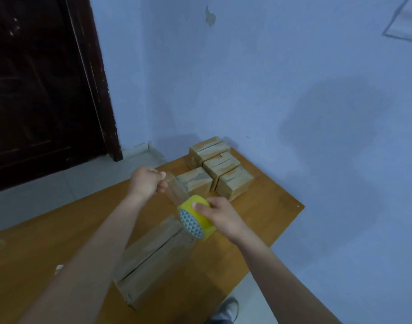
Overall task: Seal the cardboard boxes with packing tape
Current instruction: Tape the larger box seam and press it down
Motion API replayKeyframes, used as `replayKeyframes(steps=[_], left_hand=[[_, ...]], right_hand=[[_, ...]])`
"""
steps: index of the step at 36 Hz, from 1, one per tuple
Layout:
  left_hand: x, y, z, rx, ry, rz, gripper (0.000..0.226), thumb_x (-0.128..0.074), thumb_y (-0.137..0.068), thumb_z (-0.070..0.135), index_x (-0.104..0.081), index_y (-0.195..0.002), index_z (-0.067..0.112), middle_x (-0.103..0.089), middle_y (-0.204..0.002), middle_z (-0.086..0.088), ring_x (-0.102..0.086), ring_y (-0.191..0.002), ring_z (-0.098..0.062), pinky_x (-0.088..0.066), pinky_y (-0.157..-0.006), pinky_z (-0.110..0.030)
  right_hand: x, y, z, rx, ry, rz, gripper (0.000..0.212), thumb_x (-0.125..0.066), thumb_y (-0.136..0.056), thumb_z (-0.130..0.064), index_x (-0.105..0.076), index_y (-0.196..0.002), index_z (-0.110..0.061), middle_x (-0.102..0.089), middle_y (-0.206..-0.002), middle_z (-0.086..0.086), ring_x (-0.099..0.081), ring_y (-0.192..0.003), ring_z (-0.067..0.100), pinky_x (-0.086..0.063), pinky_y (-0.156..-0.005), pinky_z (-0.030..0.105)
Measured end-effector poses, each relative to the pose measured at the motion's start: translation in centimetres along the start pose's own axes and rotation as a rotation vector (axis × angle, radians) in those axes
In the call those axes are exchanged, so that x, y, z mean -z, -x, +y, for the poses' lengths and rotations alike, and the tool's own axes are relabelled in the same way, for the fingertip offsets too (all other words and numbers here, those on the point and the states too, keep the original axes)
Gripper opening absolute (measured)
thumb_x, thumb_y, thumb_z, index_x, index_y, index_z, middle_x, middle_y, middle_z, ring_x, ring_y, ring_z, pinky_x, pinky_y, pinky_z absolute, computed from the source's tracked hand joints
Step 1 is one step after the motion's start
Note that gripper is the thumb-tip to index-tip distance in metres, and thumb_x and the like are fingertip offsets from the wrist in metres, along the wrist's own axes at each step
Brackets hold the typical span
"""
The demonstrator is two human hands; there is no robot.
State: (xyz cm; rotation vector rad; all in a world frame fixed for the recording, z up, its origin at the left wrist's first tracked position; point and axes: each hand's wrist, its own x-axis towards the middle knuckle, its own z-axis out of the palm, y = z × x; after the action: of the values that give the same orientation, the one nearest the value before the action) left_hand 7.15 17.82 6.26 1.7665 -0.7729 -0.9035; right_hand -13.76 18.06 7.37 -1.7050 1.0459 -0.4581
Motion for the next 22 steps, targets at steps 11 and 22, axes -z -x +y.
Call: replayKeyframes(steps=[11, 22], left_hand=[[-2.3, -0.4, -2.8, 0.004, -0.219, -0.054, 0.033, -0.062, -0.091, 0.014, -0.056, -0.059, 0.009, -0.062, -0.054, -0.008, -0.060, -0.055, -0.024, -0.054, -0.067, -0.036], [-3.3, -0.4, -6.4, 0.014, -0.651, -0.020, 0.023, -0.053, -0.095, 0.032, -0.061, -0.083, 0.015, -0.067, -0.083, -0.003, -0.061, -0.080, -0.021, -0.039, -0.058, -0.028]], right_hand=[[2.0, 1.8, 2.8, 0.073, -0.143, -0.057, 0.036, -0.061, -0.091, -0.017, -0.049, -0.058, -0.018, -0.044, -0.055, -0.005, -0.045, -0.050, 0.007, -0.038, -0.052, 0.022], [-0.6, 1.4, 5.0, -0.226, 0.451, -0.003, 0.047, -0.057, -0.090, -0.042, -0.035, -0.054, -0.019, -0.035, -0.051, -0.006, -0.034, -0.044, 0.007, -0.023, -0.046, 0.022]])
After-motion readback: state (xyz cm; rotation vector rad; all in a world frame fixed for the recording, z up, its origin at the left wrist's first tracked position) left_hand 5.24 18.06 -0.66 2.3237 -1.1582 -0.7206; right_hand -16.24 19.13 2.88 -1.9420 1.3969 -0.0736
